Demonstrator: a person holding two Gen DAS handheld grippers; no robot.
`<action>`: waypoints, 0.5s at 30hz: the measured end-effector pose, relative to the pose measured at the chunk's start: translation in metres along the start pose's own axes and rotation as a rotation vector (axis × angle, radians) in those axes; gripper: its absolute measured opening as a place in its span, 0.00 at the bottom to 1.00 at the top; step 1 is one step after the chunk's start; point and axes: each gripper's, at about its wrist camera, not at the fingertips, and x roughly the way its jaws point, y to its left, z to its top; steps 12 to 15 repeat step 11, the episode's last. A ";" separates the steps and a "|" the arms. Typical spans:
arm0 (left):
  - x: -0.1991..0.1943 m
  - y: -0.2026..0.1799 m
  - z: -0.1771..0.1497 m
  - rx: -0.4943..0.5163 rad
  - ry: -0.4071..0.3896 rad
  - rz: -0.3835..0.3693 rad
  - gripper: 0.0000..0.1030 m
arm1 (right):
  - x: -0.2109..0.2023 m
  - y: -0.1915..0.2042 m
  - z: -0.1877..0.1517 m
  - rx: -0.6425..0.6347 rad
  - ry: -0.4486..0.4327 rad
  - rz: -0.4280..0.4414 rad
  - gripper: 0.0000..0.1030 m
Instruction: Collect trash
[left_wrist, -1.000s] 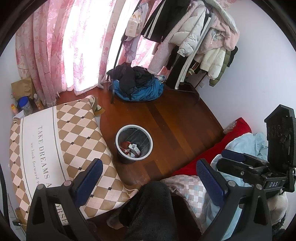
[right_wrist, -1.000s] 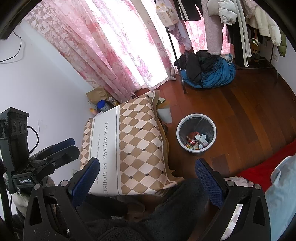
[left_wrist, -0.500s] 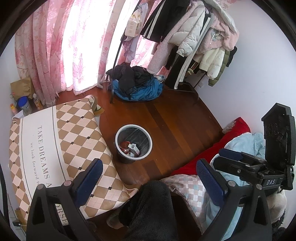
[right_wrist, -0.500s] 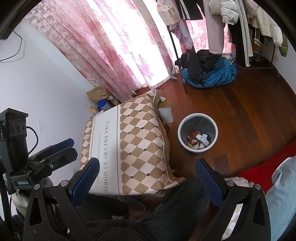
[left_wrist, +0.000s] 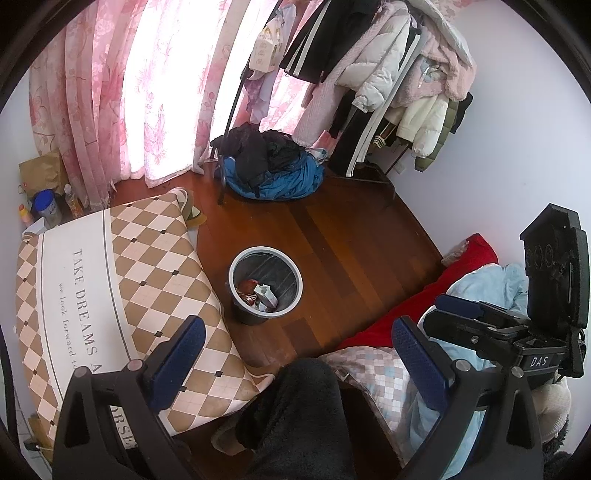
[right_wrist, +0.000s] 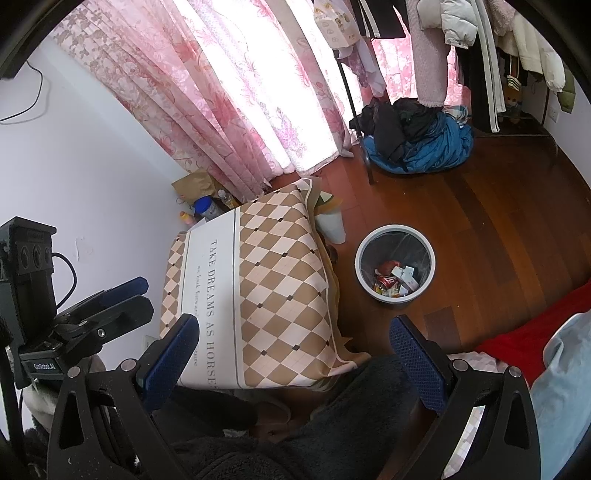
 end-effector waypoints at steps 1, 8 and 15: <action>0.000 0.000 0.000 0.000 0.000 -0.001 1.00 | 0.000 0.000 0.000 0.000 0.000 0.000 1.00; 0.001 0.000 0.000 -0.005 -0.005 -0.008 1.00 | 0.000 0.000 0.001 0.001 0.002 0.001 1.00; 0.001 0.000 -0.001 -0.012 -0.004 -0.012 1.00 | 0.001 0.000 0.002 -0.001 0.005 0.000 1.00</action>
